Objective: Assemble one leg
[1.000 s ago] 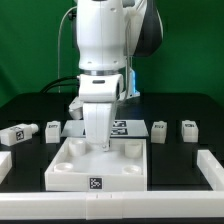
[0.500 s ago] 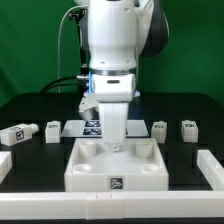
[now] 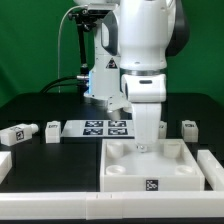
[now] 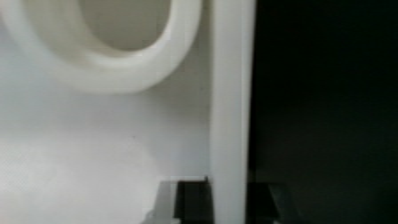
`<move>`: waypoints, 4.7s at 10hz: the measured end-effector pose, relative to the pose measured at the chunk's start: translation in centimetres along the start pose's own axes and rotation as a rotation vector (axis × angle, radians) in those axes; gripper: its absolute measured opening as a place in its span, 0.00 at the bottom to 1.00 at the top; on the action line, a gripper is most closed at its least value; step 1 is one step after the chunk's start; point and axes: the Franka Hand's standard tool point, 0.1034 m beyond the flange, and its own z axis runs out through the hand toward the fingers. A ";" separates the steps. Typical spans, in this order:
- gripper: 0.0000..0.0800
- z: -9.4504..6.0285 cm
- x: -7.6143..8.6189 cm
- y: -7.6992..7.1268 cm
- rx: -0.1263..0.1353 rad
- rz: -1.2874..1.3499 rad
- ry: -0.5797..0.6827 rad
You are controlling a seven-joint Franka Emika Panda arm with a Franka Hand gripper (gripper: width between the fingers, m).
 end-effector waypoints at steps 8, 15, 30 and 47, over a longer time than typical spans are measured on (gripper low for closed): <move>0.07 -0.1 1.8 2.3 -0.001 -0.003 -0.007; 0.42 0.1 1.6 3.0 -0.004 0.005 -0.006; 0.81 -3.0 1.1 1.2 -0.028 0.060 -0.014; 0.81 -4.0 5.9 -2.8 -0.001 1.401 0.046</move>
Offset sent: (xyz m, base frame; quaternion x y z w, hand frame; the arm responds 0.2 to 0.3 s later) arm 0.0000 0.0000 0.0000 0.0000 0.0000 0.0000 1.0000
